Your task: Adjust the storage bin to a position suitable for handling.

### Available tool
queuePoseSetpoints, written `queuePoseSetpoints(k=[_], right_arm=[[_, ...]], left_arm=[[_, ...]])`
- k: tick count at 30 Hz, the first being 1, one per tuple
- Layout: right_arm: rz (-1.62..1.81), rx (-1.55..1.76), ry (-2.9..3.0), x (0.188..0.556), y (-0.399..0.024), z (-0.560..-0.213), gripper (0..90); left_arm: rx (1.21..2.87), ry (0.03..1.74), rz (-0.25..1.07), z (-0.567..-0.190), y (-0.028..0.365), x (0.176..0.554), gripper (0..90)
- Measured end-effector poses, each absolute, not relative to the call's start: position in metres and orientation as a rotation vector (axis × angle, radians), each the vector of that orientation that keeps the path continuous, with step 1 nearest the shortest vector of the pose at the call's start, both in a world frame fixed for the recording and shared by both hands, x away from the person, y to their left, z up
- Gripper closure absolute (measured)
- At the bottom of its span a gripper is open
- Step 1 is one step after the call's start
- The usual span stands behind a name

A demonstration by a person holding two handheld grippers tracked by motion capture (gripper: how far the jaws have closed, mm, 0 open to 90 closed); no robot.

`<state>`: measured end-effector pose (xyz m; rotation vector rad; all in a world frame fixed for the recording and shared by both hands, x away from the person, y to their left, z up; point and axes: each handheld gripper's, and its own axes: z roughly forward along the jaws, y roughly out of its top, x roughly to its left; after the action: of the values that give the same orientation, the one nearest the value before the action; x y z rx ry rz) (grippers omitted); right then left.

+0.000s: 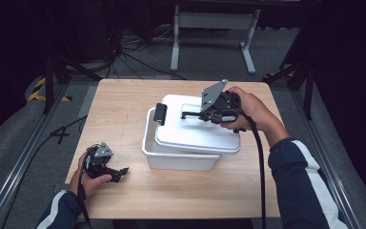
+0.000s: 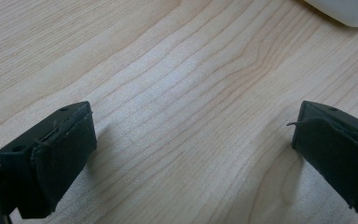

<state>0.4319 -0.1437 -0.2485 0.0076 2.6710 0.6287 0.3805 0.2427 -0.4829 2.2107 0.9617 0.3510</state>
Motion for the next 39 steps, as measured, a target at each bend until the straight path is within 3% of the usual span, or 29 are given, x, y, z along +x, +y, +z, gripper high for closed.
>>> queuePoseSetpoints(k=[39], right_arm=[[0.670, 0.323, 2.515, 0.410, -0.300, -0.242, 84.4]], left_arm=[[2.216, 0.957, 0.350, -0.483, 0.243, 0.380, 0.2]])
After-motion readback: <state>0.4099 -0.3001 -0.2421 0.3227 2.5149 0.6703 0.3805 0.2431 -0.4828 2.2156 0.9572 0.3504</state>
